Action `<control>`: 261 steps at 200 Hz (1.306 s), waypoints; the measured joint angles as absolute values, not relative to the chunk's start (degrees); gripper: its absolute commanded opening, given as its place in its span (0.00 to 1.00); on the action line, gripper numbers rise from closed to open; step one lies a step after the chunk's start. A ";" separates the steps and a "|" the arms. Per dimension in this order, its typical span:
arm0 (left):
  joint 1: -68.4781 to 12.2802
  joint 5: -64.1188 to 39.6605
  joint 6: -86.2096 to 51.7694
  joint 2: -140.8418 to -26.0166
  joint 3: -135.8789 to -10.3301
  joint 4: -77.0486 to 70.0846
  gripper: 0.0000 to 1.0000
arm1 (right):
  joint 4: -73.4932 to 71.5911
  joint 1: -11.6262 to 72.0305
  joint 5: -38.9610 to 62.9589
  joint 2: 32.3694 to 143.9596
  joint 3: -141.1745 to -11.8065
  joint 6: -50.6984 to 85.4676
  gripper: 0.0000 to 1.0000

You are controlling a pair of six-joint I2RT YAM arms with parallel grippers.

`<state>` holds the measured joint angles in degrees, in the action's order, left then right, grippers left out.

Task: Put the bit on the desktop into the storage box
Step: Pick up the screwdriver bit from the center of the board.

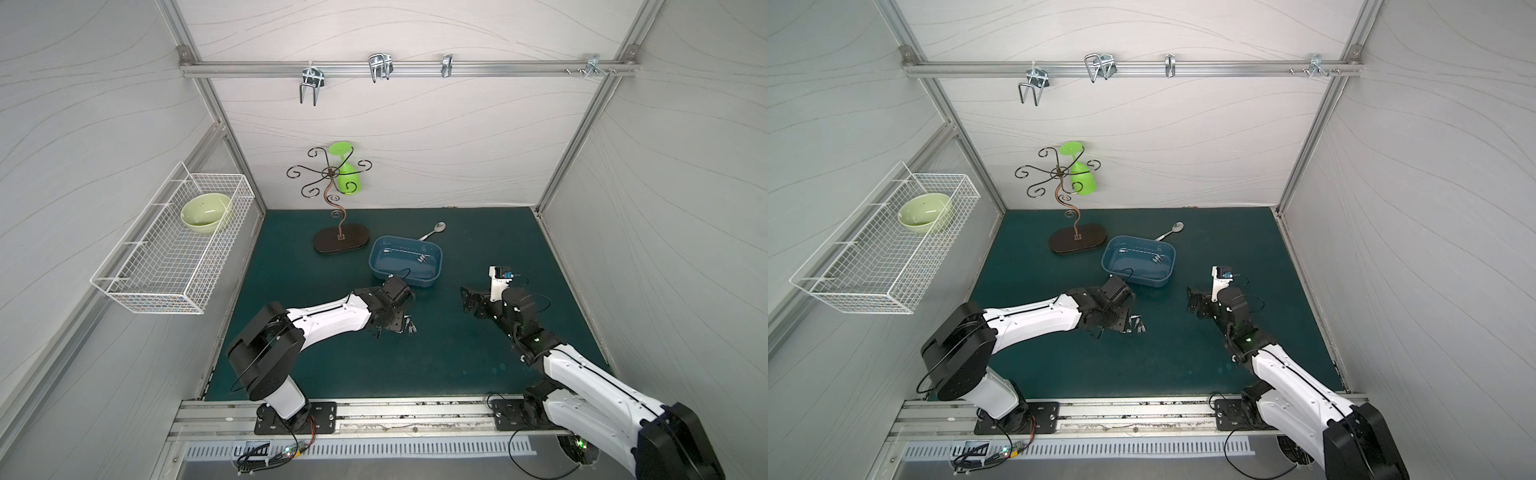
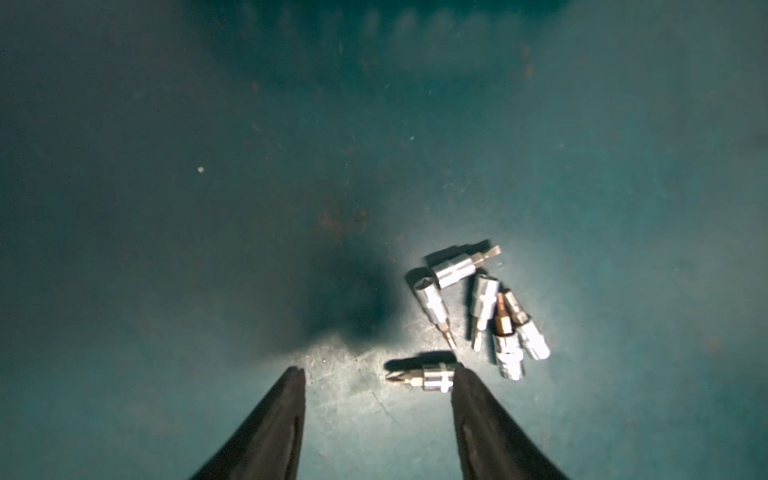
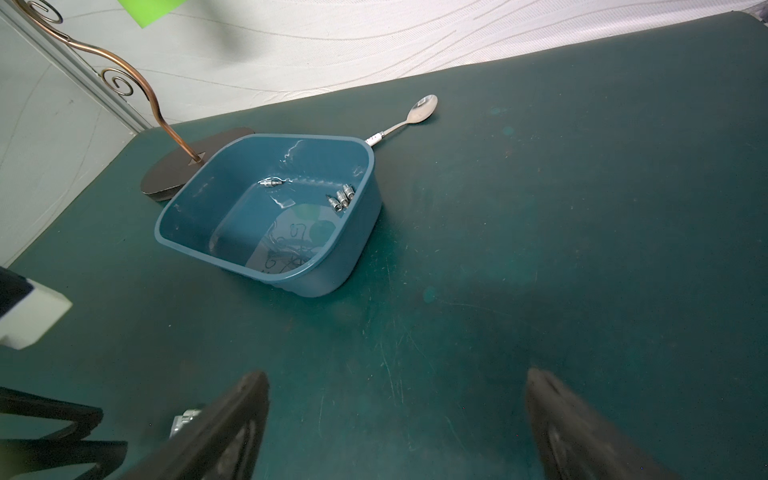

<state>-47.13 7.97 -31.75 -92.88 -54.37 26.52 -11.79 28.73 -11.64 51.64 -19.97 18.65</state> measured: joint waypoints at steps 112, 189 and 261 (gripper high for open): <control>-48.27 7.97 -31.73 -97.38 -57.39 26.17 0.49 | -11.84 28.73 -11.68 52.47 -19.97 18.68 0.99; -48.45 7.94 -31.70 -99.46 -59.00 25.96 0.43 | -11.86 28.73 -11.66 52.77 -19.97 18.68 0.99; -48.45 7.92 -31.68 -101.21 -59.00 25.45 0.39 | -11.79 28.73 -11.66 52.75 -19.99 18.68 0.99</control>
